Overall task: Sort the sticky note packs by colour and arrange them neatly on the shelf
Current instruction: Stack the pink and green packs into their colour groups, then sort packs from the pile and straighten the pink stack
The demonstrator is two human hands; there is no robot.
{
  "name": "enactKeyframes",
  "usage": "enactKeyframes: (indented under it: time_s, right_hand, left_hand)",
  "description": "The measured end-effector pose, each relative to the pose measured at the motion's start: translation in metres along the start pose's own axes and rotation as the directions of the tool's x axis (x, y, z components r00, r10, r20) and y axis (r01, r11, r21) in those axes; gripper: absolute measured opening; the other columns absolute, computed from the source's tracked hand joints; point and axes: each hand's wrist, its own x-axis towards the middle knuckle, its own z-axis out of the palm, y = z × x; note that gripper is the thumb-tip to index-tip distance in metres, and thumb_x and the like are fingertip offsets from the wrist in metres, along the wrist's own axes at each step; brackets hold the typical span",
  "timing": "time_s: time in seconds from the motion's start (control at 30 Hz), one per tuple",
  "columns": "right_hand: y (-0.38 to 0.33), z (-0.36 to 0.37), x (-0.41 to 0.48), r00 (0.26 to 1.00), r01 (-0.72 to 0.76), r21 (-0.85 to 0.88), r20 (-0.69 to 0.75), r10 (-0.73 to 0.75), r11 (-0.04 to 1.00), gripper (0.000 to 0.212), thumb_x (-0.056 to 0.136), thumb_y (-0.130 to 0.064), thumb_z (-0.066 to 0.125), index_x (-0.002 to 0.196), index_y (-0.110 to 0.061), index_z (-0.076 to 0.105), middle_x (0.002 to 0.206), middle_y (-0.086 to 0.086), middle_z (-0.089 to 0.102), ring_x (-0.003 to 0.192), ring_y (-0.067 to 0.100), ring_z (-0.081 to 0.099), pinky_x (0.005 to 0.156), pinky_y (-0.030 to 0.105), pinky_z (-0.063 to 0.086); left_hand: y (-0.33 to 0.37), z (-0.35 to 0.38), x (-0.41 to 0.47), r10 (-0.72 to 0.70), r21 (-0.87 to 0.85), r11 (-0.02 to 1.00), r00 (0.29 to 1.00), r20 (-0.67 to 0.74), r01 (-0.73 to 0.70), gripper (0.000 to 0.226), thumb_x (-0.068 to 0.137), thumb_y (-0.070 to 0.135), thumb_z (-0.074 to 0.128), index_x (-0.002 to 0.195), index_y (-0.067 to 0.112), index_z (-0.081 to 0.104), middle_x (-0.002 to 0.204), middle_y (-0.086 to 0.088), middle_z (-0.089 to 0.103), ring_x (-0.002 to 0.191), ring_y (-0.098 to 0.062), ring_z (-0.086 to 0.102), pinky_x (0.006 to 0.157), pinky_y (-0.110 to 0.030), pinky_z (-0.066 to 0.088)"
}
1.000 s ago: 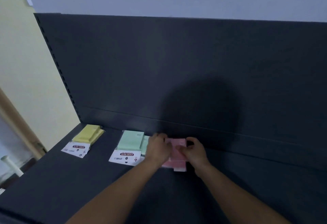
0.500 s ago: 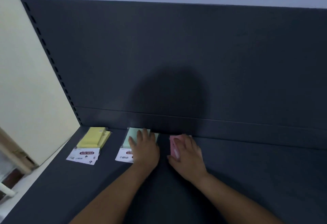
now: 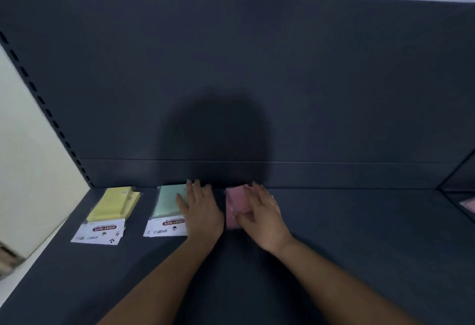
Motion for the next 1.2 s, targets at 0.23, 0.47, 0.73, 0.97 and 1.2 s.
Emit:
enactKeyframes:
  time_s: [0.23, 0.47, 0.73, 0.97, 1.2]
  right_hand:
    - [0.084, -0.076, -0.055, 0.985, -0.165, -0.053, -0.064, 0.161, 0.985, 0.062, 0.095, -0.041, 0.044, 0.148, -0.019, 0.022, 0.154, 0.001, 0.019, 0.14, 0.019, 0.019, 0.116, 0.031, 0.013]
    - [0.21, -0.199, -0.19, 0.886, -0.46, -0.151, -0.146, 0.44, 0.875, 0.061, 0.091, -0.034, 0.052, 0.145, -0.016, 0.028, 0.152, 0.004, 0.023, 0.139, 0.022, 0.027, 0.113, 0.031, 0.024]
    - [0.316, -0.316, -0.358, 0.739, -0.654, -0.148, -0.333, 0.585, 0.742, 0.043, 0.092, -0.027, 0.052, 0.132, -0.015, 0.044, 0.132, 0.004, 0.041, 0.119, 0.023, 0.046, 0.096, 0.033, 0.039]
    - [0.379, -0.364, -0.458, 0.658, -0.702, -0.073, -0.448, 0.606, 0.708, 0.031, 0.089, -0.019, 0.055, 0.119, -0.014, 0.056, 0.115, 0.002, 0.051, 0.105, 0.021, 0.054, 0.088, 0.03, 0.044]
    - [0.428, -0.379, -0.472, 0.601, -0.695, 0.067, -0.492, 0.63, 0.716, 0.029, 0.089, -0.018, 0.057, 0.117, -0.012, 0.059, 0.117, 0.004, 0.058, 0.106, 0.018, 0.055, 0.089, 0.026, 0.043]
  left_hand:
    - [0.102, 0.001, -0.027, 0.415, -0.212, 0.883, 0.908, -0.063, -0.418, 0.039, 0.09, 0.007, 0.039, 0.129, 0.015, 0.042, 0.135, -0.001, 0.046, 0.132, -0.017, 0.033, 0.117, -0.037, 0.0]
    - [0.255, 0.02, -0.096, 0.709, -0.27, 0.694, 0.698, 0.097, -0.667, 0.039, 0.096, 0.02, 0.042, 0.134, 0.015, 0.041, 0.133, 0.002, 0.05, 0.126, -0.015, 0.042, 0.117, -0.035, 0.012]
    - [0.435, 0.045, -0.204, 0.845, -0.244, 0.534, 0.513, 0.149, -0.809, 0.041, 0.094, 0.029, 0.045, 0.133, 0.017, 0.041, 0.134, 0.001, 0.047, 0.127, -0.017, 0.04, 0.115, -0.034, 0.016]
    - [0.544, 0.067, -0.271, 0.88, -0.215, 0.473, 0.445, 0.169, -0.854, 0.042, 0.094, 0.032, 0.044, 0.133, 0.017, 0.042, 0.135, 0.0, 0.047, 0.128, -0.019, 0.039, 0.111, -0.034, 0.02]
    - [0.607, 0.088, -0.288, 0.865, -0.22, 0.495, 0.452, 0.218, -0.841, 0.037, 0.095, 0.03, 0.044, 0.129, 0.016, 0.045, 0.13, -0.001, 0.05, 0.125, -0.02, 0.041, 0.106, -0.035, 0.025]
